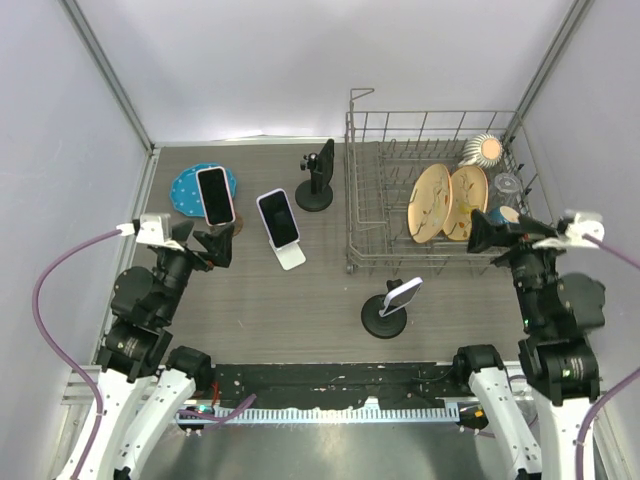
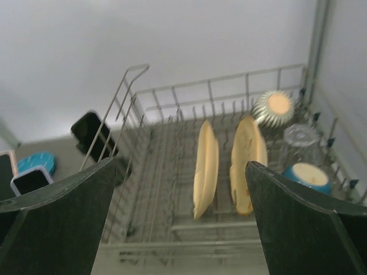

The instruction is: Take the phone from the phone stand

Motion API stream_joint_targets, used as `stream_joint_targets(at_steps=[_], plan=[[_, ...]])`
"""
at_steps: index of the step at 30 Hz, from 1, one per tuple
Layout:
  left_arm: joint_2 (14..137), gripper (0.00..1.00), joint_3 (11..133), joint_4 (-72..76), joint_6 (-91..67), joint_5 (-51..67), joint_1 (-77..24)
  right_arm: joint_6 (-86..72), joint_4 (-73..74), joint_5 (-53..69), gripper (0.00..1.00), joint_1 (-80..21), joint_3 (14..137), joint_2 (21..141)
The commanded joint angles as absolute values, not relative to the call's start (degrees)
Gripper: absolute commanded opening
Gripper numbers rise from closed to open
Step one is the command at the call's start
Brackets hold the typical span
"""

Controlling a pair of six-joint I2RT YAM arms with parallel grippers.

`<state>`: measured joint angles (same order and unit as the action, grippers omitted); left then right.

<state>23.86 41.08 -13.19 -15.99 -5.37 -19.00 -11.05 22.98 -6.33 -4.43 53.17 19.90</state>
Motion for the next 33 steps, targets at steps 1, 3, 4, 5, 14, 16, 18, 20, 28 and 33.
stream_joint_targets(at_steps=[1, 3, 4, 5, 14, 16, 18, 20, 28, 33], plan=[[22.6, 1.00, 43.1, -12.1, -15.1, -3.6, -19.2, -15.5, 37.8, 6.1, 1.00, -4.7, 59.8, 27.6], [22.2, 1.00, 43.2, -12.4, -15.1, -3.7, -19.2, -16.1, 42.3, 8.6, 1.00, -4.7, 61.3, 30.0], [22.0, 1.00, 43.2, -12.5, -15.1, -3.7, -19.2, -16.2, 43.6, 9.3, 1.00, -4.7, 61.4, 30.6], [21.9, 1.00, 43.2, -12.7, -15.1, -3.7, -19.2, -16.6, 46.6, 9.9, 1.00, -4.7, 61.8, 31.2], [21.7, 1.00, 43.3, -13.0, -15.3, -2.9, -19.1, -14.2, 57.3, 21.3, 1.00, -4.7, 64.7, 37.7], [21.7, 1.00, 43.2, -12.9, -15.2, -3.0, -19.1, -13.5, 56.3, 24.1, 1.00, -4.7, 64.2, 37.5], [21.9, 1.00, 43.2, -13.0, -15.2, -3.1, -19.2, -12.0, 55.3, 28.5, 1.00, -4.8, 63.5, 36.7], [22.1, 1.00, 43.2, -12.9, -15.2, -3.0, -19.1, -12.0, 52.8, 33.6, 1.00, -5.0, 62.5, 35.5], [22.6, 1.00, 43.1, -12.5, -15.5, -2.2, -19.1, -10.5, 49.0, 38.7, 1.00, -6.5, 60.4, 32.7], [22.9, 1.00, 43.0, -12.5, -15.4, -2.5, -19.1, -9.1, 50.0, 35.0, 1.00, -9.7, 62.7, 35.1]])
